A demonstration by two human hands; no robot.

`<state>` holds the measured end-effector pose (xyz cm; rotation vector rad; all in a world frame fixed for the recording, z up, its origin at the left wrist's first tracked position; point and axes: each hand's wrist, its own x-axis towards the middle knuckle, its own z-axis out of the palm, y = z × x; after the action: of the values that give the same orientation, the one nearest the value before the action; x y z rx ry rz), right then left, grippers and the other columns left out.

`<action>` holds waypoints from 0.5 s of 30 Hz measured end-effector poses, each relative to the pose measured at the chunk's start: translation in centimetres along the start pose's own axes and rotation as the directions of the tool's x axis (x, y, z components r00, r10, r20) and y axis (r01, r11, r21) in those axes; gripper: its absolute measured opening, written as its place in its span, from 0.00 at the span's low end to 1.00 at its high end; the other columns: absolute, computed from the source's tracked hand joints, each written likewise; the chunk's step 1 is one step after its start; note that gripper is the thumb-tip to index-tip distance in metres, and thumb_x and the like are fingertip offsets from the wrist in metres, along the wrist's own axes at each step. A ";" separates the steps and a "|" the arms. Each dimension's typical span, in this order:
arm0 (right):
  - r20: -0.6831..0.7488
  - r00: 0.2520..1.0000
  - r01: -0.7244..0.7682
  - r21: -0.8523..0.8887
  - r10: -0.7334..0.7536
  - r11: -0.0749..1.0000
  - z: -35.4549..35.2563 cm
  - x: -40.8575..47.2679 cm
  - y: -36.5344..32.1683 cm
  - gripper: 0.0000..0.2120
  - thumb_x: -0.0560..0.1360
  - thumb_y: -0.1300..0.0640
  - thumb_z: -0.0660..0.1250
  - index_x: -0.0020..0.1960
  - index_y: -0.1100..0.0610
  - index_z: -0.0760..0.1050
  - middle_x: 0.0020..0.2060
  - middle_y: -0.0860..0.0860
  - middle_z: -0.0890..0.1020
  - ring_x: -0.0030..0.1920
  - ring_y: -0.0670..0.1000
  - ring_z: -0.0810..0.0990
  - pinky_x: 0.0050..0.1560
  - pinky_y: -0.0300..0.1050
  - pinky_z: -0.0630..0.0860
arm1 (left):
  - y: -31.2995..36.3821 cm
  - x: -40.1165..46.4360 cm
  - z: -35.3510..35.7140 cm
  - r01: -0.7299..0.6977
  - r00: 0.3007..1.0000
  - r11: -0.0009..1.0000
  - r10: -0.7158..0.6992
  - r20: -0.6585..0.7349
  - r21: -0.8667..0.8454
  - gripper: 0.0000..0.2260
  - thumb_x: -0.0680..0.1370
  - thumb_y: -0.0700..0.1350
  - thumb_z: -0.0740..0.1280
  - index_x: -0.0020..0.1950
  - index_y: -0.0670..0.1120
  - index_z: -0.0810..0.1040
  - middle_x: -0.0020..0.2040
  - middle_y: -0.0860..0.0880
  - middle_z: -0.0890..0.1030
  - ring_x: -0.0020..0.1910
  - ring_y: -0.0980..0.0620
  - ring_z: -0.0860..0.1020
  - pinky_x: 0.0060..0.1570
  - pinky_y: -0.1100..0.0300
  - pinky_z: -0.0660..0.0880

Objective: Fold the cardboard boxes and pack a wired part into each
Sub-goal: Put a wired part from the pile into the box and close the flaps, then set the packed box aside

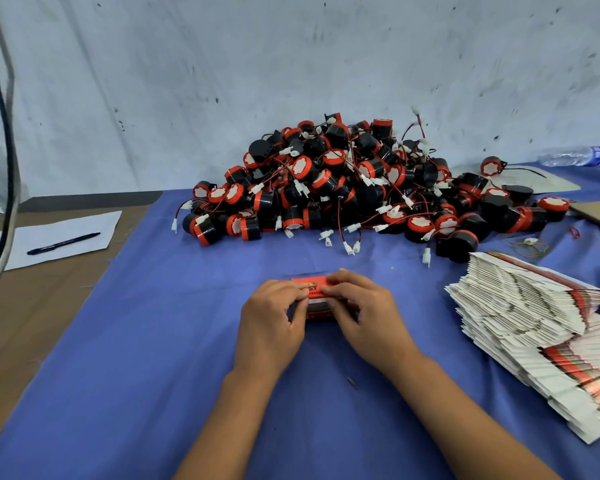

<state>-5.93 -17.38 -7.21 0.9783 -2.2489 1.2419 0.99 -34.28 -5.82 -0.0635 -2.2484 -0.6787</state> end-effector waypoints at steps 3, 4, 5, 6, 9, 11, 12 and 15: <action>0.042 0.999 0.005 -0.115 0.000 0.993 -0.2 -0.3 -0.5 0.10 0.79 0.62 0.71 0.60 0.58 0.84 0.63 0.51 0.82 0.68 0.53 0.78 0.64 0.53 0.78 | 0.0 -0.1 0.0 -0.001 0.999 1.000 0.000 0.034 0.013 0.07 0.72 0.40 0.80 0.49 0.44 0.88 0.49 0.50 0.87 0.51 0.48 0.84 0.52 0.54 0.81; 0.053 0.998 0.025 -0.162 -0.016 0.987 -0.2 -0.5 -0.7 0.11 0.78 0.62 0.71 0.60 0.58 0.84 0.64 0.52 0.82 0.68 0.55 0.78 0.65 0.54 0.78 | 0.1 -0.2 0.0 -0.012 0.999 0.999 0.010 0.053 0.031 0.08 0.71 0.39 0.81 0.49 0.44 0.88 0.50 0.50 0.87 0.51 0.48 0.83 0.52 0.54 0.81; 0.064 0.998 0.040 -0.202 -0.028 0.979 -0.2 -0.7 -0.8 0.12 0.78 0.63 0.71 0.61 0.58 0.84 0.65 0.53 0.81 0.68 0.56 0.78 0.66 0.55 0.78 | 0.2 -0.3 0.1 -0.028 0.997 0.998 0.025 0.069 0.049 0.09 0.70 0.37 0.81 0.49 0.44 0.88 0.50 0.49 0.87 0.51 0.47 0.83 0.52 0.53 0.81; 0.077 0.997 0.039 -0.228 -0.022 0.973 -0.2 -0.8 -1.0 0.13 0.78 0.63 0.71 0.62 0.57 0.83 0.66 0.54 0.81 0.69 0.57 0.77 0.66 0.55 0.77 | 0.3 -0.4 0.3 -0.043 0.996 0.997 0.038 0.083 0.066 0.09 0.70 0.35 0.80 0.48 0.43 0.88 0.51 0.49 0.87 0.51 0.46 0.83 0.52 0.53 0.81; 0.120 0.993 0.013 -0.294 0.023 0.956 -0.2 -0.9 -1.6 0.15 0.79 0.64 0.68 0.65 0.57 0.81 0.69 0.54 0.79 0.71 0.58 0.75 0.65 0.56 0.78 | -0.1 -0.6 0.8 -0.027 0.995 0.997 0.020 0.094 0.075 0.09 0.71 0.33 0.79 0.50 0.41 0.86 0.57 0.46 0.86 0.61 0.42 0.82 0.63 0.58 0.75; 0.172 0.984 0.033 -0.378 0.035 0.925 -0.1 -0.5 -2.1 0.15 0.79 0.64 0.66 0.64 0.57 0.81 0.68 0.54 0.79 0.70 0.59 0.76 0.62 0.55 0.79 | -0.2 -0.6 1.0 0.074 0.984 0.996 -0.081 0.161 0.047 0.11 0.75 0.34 0.76 0.57 0.40 0.84 0.68 0.42 0.81 0.70 0.40 0.77 0.69 0.55 0.70; 0.210 0.976 0.044 -0.420 0.050 0.907 0.0 -0.2 -2.3 0.14 0.80 0.63 0.65 0.64 0.57 0.80 0.67 0.53 0.79 0.69 0.58 0.75 0.62 0.52 0.77 | 0.0 -0.5 1.1 0.122 0.970 0.992 -0.125 0.209 0.029 0.14 0.76 0.35 0.75 0.61 0.39 0.82 0.70 0.41 0.79 0.71 0.40 0.76 0.68 0.55 0.70; 0.336 0.936 0.083 -0.509 0.109 0.856 0.1 0.4 -3.3 0.15 0.80 0.62 0.61 0.65 0.57 0.75 0.65 0.53 0.75 0.67 0.56 0.71 0.64 0.47 0.72 | 0.0 0.7 1.0 0.151 0.953 0.988 -0.150 0.264 0.015 0.12 0.74 0.35 0.75 0.56 0.40 0.80 0.57 0.43 0.82 0.57 0.39 0.79 0.51 0.59 0.70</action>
<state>-3.79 -18.79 -5.12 1.0227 -2.6579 0.4161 -0.16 -33.89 -5.94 0.0161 -2.5281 -0.7970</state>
